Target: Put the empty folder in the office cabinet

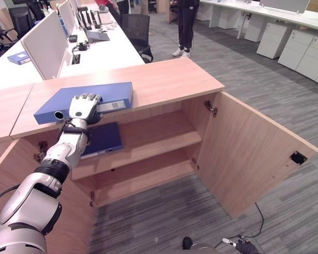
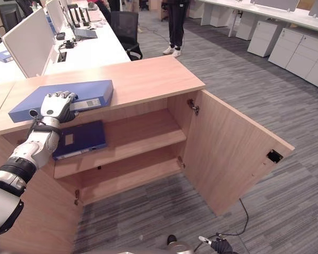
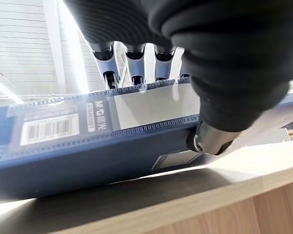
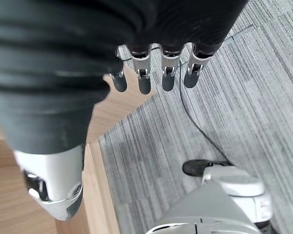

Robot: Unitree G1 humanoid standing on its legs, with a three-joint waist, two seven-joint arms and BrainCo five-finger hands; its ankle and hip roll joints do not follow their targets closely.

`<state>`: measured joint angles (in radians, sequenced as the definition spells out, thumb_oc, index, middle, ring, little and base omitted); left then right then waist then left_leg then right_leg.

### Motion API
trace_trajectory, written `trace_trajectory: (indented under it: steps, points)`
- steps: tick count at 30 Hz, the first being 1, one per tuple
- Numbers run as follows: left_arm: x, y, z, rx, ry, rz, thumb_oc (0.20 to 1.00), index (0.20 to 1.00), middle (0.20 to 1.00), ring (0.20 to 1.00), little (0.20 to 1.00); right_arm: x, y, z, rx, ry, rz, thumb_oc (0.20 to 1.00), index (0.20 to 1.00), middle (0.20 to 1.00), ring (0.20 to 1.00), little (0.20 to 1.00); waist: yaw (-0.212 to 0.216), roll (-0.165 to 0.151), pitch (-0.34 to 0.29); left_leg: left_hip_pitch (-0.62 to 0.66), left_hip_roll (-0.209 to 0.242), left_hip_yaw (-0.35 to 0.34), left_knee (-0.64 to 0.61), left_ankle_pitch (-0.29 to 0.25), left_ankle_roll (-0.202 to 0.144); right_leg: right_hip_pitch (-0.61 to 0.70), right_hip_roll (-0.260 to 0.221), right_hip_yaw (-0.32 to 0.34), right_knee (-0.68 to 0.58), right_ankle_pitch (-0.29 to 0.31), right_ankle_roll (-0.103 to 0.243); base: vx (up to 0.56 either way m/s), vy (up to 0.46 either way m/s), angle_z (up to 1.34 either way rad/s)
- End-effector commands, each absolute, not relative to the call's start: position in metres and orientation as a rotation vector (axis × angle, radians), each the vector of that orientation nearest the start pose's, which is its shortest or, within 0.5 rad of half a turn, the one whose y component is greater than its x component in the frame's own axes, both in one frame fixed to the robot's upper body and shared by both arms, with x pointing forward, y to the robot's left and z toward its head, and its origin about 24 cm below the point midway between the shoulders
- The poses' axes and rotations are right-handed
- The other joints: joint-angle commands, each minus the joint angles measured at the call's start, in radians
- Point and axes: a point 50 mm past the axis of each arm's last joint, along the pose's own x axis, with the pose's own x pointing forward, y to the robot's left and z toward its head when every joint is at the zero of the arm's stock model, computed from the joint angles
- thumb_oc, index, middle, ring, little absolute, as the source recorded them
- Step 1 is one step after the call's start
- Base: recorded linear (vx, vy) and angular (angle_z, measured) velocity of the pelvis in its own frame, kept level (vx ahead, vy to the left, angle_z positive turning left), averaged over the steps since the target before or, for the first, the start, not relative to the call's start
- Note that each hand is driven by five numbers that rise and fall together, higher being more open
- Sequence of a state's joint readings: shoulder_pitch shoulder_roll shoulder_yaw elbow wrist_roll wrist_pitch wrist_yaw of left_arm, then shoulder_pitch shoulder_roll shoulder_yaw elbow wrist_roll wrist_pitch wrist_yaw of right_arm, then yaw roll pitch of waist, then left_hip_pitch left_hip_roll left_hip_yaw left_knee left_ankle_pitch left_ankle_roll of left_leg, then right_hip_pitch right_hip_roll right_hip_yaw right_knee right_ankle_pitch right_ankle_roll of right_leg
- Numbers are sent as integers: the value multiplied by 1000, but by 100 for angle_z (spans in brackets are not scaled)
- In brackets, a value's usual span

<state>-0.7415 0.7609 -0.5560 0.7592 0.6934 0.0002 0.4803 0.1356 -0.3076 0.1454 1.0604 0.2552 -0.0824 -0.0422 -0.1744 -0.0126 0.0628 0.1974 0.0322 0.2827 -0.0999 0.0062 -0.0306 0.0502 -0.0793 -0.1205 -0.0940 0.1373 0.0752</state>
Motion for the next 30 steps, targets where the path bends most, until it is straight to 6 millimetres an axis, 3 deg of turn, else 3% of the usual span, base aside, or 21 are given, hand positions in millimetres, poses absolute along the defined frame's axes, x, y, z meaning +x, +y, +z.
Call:
trace_trajectory:
  steps: [1,8,14,16,17,21,27,30]
  points:
    - [374,262,185,1591,-356,360,200,200,200,200,200,99,-270,-142,-150,1025,-274,1000,1000,1000,1000,1000,4,7,54,34,63,-38,13,-82,-89,82,-79,-14,20,-131,144,0,0,0]
    - [369,260,194,1555,-412,384,200,200,200,200,200,100,-268,-142,-153,1019,-265,1000,1000,1000,1000,1000,18,5,54,36,65,-48,13,-82,-91,94,-79,-25,18,-138,142,0,-3,2]
    - [359,248,233,1507,-599,436,200,200,200,200,200,99,-266,-143,-143,1027,-265,1000,1000,1000,1000,1000,39,11,56,29,65,-64,13,-78,-91,101,-81,-40,17,-143,139,-12,-15,7]
    - [350,242,254,1455,-706,475,200,200,200,200,200,98,-264,-145,-139,1043,-261,1000,1000,1000,1000,1000,55,14,54,25,64,-74,13,-75,-92,106,-84,-48,18,-145,138,-23,-32,6]
    - [349,243,254,1455,-704,476,200,200,200,200,200,98,-264,-144,-140,1043,-261,1000,1000,1000,1000,1000,53,15,54,25,64,-75,13,-75,-92,107,-84,-49,18,-146,138,-24,-24,5]
    - [332,229,285,1317,-885,496,200,200,200,200,200,98,-260,-146,-130,1058,-255,1000,1000,1000,1000,1000,80,23,48,19,62,-94,13,-69,-94,119,-85,-65,19,-151,134,-23,-33,16]
    - [314,222,300,1219,-999,489,200,200,200,200,200,100,-257,-148,-126,1066,-237,1000,1000,1000,1000,1000,91,32,45,15,60,-110,13,-63,-95,127,-86,-80,20,-154,129,-22,-26,13]
    - [296,216,308,1086,-1095,455,200,200,200,200,200,100,-253,-149,-126,1077,-216,1000,1000,1000,1000,1000,114,40,41,9,60,-128,13,-56,-97,136,-86,-96,19,-159,123,-38,-38,16]
